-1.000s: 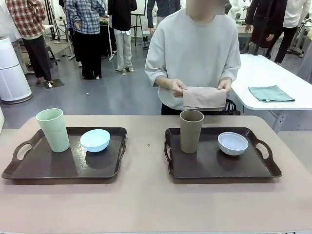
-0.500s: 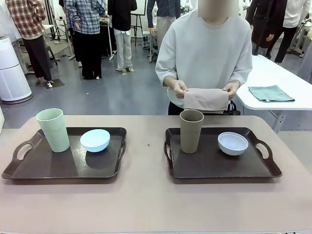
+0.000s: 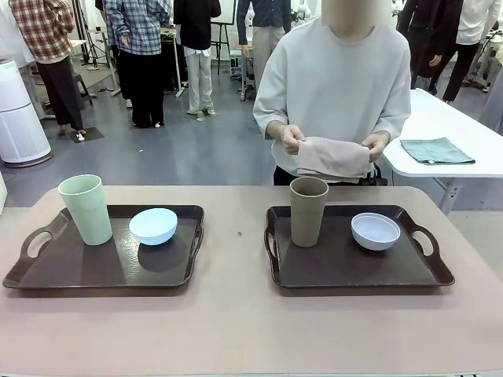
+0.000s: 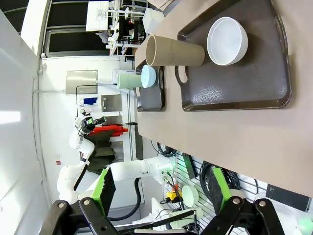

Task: Set up a tray with a mat and arrange the tableware.
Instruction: Pick up the Picnic Bowl and Reusable plastic cup from the Handle tray in front of the human's position and hold them in the air.

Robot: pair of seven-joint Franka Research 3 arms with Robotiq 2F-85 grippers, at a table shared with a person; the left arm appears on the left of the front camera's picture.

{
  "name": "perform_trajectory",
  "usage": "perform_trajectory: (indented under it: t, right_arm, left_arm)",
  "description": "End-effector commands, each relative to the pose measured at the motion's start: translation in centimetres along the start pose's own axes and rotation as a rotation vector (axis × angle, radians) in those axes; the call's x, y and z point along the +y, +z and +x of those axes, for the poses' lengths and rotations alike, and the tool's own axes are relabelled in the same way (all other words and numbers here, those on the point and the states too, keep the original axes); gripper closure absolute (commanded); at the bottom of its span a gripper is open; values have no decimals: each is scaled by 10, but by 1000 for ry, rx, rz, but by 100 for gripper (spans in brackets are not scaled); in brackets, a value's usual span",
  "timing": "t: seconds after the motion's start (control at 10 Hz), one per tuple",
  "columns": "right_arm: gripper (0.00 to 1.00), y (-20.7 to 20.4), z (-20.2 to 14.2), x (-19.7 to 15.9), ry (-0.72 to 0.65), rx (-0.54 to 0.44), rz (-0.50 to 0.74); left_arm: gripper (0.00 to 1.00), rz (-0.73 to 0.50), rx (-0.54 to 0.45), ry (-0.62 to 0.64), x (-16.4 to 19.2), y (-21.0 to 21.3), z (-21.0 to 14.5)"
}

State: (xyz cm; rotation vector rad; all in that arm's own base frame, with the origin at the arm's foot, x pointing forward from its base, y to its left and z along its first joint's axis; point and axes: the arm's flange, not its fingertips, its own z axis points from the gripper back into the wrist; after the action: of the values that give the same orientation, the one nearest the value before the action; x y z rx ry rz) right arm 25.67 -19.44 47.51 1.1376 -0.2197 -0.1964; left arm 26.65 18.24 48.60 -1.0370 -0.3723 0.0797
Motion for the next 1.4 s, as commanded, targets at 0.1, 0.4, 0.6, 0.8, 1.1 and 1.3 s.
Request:
perform_trajectory:
  t: [0.1, 0.4, 0.6, 0.8, 1.1, 1.3]
  right_arm:
    - [0, 0, 2, -2, 15, -1, 23]
    - [0, 20, -2, 2, 107, -9, 19]
    - [0, 4, 17, 29, 230, -37, -156]
    - [0, -19, 37, 64, 284, -52, -293]
    - [0, -71, 53, 78, 401, 32, -566]
    - [0, -113, 64, 69, 373, 40, -734]
  left_arm:
    - [0, -19, -9, -23, 1, 1, 1]
    - [0, 0, 0, -1, 0, 0, 0]
    - [0, 131, 12, -121, -62, -27, 24]
    - [0, 231, 33, -220, -129, -54, 58]
    - [0, 349, 146, -524, -196, -126, 58]
    - [0, 442, 242, -803, -217, -185, 55]
